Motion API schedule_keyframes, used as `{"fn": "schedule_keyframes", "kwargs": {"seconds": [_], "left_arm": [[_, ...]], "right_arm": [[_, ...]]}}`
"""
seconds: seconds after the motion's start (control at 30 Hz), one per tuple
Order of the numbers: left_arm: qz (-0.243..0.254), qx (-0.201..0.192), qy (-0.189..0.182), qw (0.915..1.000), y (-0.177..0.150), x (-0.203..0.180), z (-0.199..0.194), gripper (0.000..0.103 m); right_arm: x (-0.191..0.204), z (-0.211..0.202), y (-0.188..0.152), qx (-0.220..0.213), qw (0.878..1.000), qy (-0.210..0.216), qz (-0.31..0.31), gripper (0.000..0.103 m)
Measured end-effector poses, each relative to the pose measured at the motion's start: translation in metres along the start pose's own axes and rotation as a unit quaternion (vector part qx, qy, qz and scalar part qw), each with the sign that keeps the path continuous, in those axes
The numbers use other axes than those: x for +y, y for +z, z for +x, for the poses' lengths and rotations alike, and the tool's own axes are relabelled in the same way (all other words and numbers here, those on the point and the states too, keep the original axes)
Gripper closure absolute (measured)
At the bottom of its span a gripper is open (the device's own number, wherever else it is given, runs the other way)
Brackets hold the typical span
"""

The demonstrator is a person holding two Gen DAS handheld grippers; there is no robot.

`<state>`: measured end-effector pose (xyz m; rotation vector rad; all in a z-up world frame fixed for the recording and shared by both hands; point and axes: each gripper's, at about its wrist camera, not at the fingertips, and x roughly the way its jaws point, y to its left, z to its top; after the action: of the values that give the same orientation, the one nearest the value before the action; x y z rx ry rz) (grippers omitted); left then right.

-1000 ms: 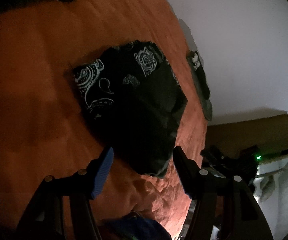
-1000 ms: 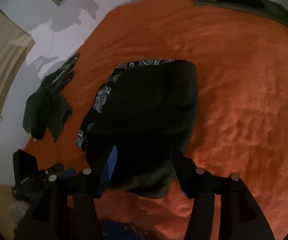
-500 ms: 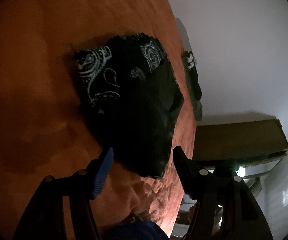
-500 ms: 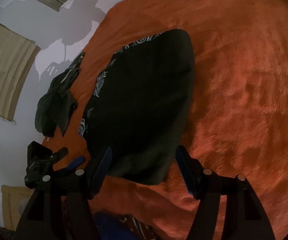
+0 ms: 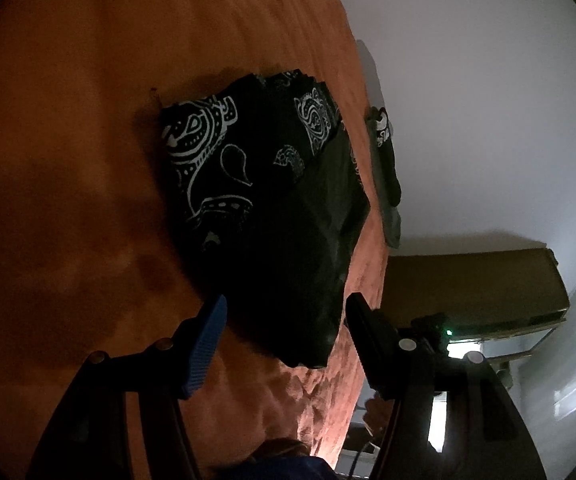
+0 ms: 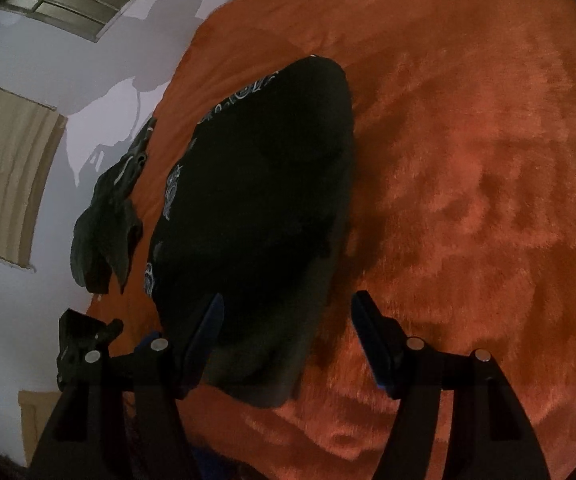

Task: Fold clothes
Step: 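Lower both grippers onto the bundle edges to straighten it, then close both grippers on opposite edges of the black paisley bundle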

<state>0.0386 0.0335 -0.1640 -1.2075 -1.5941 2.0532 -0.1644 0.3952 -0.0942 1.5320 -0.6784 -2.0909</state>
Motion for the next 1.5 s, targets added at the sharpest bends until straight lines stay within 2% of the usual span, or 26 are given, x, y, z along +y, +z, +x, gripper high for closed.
{"fn": "schedule_keyframes", "kwargs": {"seconds": [0.07,0.2,0.37,0.63,0.83,1.13,1.33,1.5], "left_arm": [[0.003,0.001,-0.002,1.0000,0.001,0.000,0.000,0.040],[-0.003,0.004,-0.004,1.0000,0.001,0.003,0.003,0.040],[-0.010,0.007,0.011,0.9999,0.000,0.010,0.008,0.040],[-0.024,0.008,0.008,0.9996,0.002,0.018,0.010,0.040],[-0.021,0.011,0.010,0.9997,0.001,0.018,0.011,0.040],[-0.021,0.014,0.011,0.9996,0.005,0.016,0.015,0.040],[-0.020,0.022,0.023,0.9993,0.004,0.019,0.018,0.040],[-0.020,0.022,0.025,0.9992,0.001,0.021,0.016,0.040]], "right_arm": [[-0.002,0.007,0.005,0.005,1.000,0.007,0.003,0.033],[-0.001,0.020,0.010,0.016,1.000,0.005,-0.003,0.033],[0.002,0.035,0.010,0.030,1.000,0.006,-0.005,0.033],[-0.005,0.040,0.008,0.038,0.999,0.011,0.004,0.032],[-0.008,0.042,0.011,0.032,0.999,0.024,0.026,0.025],[-0.006,0.057,0.020,0.030,0.998,0.056,0.030,0.025],[-0.006,0.060,0.029,0.020,0.994,0.096,0.045,0.025],[0.002,0.063,0.029,0.021,0.993,0.106,0.046,0.025]]}}
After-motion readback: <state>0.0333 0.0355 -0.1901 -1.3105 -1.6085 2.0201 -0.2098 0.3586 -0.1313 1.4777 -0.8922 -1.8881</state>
